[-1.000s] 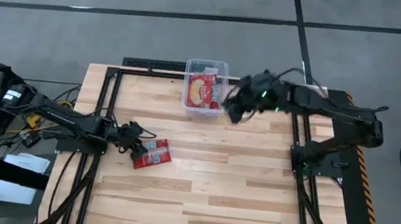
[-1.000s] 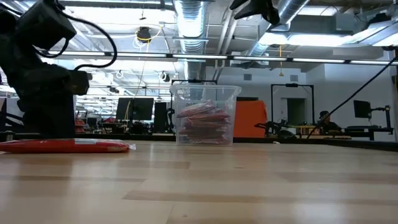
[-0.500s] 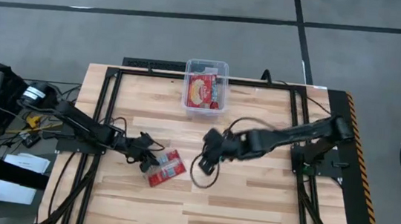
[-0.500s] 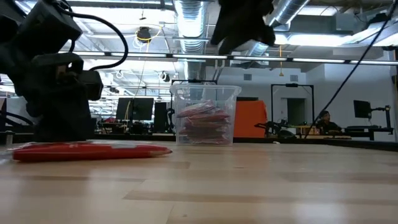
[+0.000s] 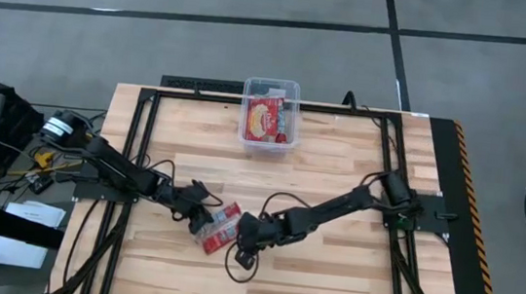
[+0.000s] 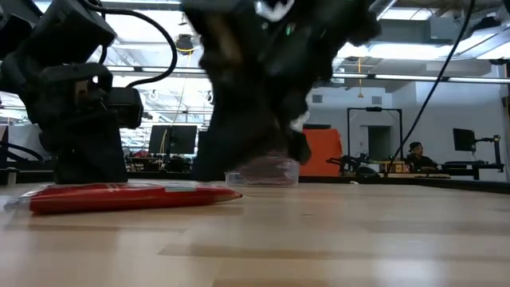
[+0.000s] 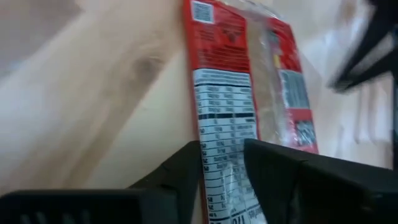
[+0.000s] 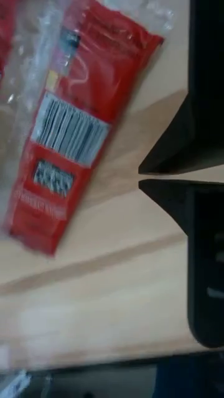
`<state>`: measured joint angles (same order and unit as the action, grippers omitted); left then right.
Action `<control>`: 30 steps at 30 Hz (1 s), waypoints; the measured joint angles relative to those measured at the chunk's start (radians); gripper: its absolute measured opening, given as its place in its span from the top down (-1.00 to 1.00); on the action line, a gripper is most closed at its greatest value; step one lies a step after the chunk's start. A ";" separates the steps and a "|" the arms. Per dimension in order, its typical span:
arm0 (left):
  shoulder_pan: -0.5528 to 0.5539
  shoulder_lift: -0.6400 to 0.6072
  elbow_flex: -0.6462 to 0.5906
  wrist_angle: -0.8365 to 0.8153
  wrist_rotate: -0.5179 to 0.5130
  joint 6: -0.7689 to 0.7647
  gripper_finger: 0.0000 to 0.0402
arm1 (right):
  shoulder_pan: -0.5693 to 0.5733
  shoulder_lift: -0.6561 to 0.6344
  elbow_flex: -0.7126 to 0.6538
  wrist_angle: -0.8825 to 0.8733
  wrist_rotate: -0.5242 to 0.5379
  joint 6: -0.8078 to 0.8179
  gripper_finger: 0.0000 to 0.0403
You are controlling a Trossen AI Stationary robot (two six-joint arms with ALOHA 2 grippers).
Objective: Sort popcorn bags into baskets
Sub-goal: Put the red popcorn bag into the transparent bin
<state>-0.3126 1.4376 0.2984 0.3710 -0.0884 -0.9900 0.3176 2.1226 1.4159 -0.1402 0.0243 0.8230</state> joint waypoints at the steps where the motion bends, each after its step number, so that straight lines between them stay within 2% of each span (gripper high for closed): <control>1: -0.001 0.001 0.000 0.005 0.012 0.004 0.35 | -0.002 0.015 0.000 0.005 0.000 0.011 0.80; 6: -0.004 0.000 0.000 0.021 0.074 0.009 -0.02 | -0.035 0.065 0.003 0.041 -0.003 0.037 0.87; 10: -0.007 0.004 0.002 0.030 0.077 -0.012 -0.24 | -0.071 0.071 0.002 0.064 -0.016 0.042 0.90; 13: -0.008 0.009 0.002 0.030 0.076 -0.031 -0.31 | -0.098 0.073 0.001 0.073 -0.023 0.036 0.89; 17: -0.008 0.028 0.002 0.044 0.078 -0.033 -0.30 | -0.135 0.074 0.001 0.077 -0.014 0.034 0.84; 20: -0.008 0.050 0.004 0.051 0.074 -0.046 -0.21 | -0.150 0.074 0.001 0.078 -0.018 0.034 0.83; 23: -0.014 0.067 0.007 0.052 0.044 -0.064 -0.02 | -0.152 0.074 0.001 0.077 -0.020 0.029 0.85; 30: -0.015 0.071 0.002 0.085 0.029 -0.074 0.75 | -0.150 0.047 -0.001 0.051 -0.023 0.015 0.92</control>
<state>-0.3279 1.5085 0.3004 0.4557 -0.0597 -1.0641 0.1673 2.1692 1.4147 -0.0896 0.0013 0.8379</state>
